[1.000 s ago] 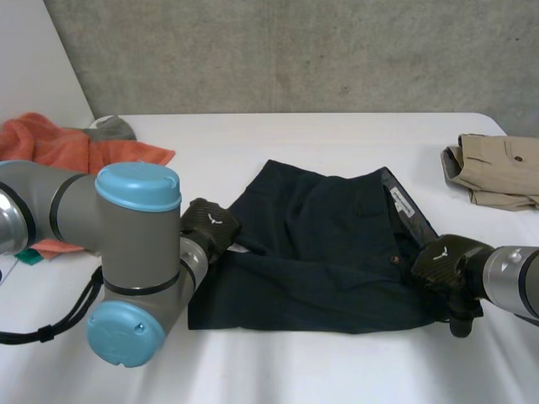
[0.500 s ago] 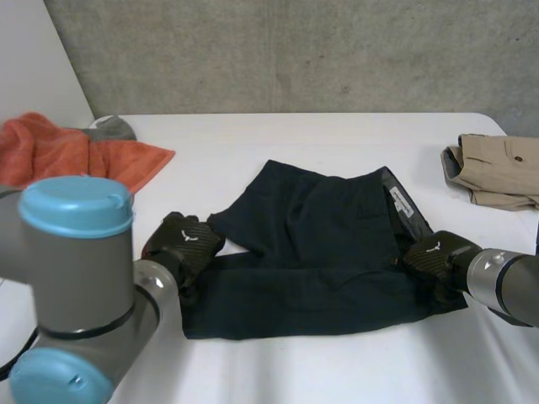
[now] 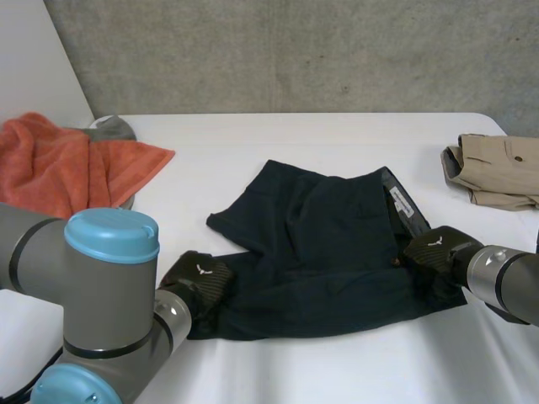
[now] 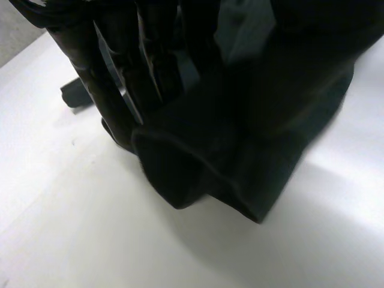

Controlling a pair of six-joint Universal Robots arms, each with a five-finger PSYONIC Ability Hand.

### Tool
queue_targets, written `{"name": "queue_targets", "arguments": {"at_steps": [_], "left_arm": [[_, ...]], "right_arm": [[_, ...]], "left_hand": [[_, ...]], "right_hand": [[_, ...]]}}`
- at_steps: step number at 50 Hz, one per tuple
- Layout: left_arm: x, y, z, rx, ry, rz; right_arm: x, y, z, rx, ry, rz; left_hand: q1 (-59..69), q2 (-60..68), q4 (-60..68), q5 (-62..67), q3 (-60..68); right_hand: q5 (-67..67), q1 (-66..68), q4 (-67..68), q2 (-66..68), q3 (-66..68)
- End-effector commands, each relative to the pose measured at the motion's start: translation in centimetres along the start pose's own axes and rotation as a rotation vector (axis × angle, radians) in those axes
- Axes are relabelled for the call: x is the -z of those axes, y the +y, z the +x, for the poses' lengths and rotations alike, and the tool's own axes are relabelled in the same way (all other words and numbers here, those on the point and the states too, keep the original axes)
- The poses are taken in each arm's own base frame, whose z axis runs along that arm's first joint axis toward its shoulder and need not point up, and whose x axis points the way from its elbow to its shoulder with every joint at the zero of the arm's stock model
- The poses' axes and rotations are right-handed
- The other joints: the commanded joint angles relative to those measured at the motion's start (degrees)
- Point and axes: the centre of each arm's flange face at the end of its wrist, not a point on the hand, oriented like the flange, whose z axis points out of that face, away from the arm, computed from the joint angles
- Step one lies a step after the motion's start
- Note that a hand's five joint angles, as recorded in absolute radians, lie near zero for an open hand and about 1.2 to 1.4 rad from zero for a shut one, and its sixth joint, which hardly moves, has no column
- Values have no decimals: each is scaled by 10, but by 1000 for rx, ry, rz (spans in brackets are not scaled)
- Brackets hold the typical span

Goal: Fold the laundry.

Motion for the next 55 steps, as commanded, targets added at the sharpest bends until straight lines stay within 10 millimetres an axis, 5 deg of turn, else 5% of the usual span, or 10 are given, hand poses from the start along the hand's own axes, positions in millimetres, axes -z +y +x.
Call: {"name": "queue_targets", "arguments": {"at_steps": [1, 11, 18, 21, 28, 37, 42, 45, 50, 55], "left_arm": [[0, -6, -3, -3, -26, 24], [101, -90, -45, 20, -216, 373], [157, -108, -57, -15, -238, 416], [166, -114, -60, -14, -245, 433], [136, -111, -54, -31, -197, 379], [15, -86, -41, -117, -127, 166], [-40, -121, -77, -161, -264, 291], [-48, -155, -98, -183, -374, 445], [-18, -244, -138, -239, -718, 931], [24, -279, -150, -218, -878, 1181]], "right_arm": [[5, -5, 3, 7, 18, 17], [83, -64, 27, 103, 180, 196], [156, -98, 28, 246, 292, 329], [165, -102, 28, 282, 316, 348], [130, -92, 26, 270, 219, 275], [41, -79, 21, 272, 87, 162], [-7, -98, 48, 293, 253, 249], [-12, -122, 65, 313, 387, 366], [13, -204, 89, 366, 741, 860], [48, -236, 104, 350, 942, 1125]], "left_hand": [[209, 208, 207, 211, 209], [209, 208, 207, 211, 209], [209, 208, 207, 211, 209], [209, 208, 207, 211, 209], [209, 208, 207, 211, 209], [209, 208, 207, 211, 209], [209, 208, 207, 211, 209], [209, 208, 207, 211, 209], [209, 208, 207, 211, 209], [209, 208, 207, 211, 209]], "right_hand": [[130, 192, 113, 126, 120], [130, 192, 113, 126, 120], [130, 192, 113, 126, 120], [130, 192, 113, 126, 120], [130, 192, 113, 126, 120], [130, 192, 113, 126, 120], [130, 192, 113, 126, 120], [130, 192, 113, 126, 120], [130, 192, 113, 126, 120], [130, 192, 113, 126, 120]]}}
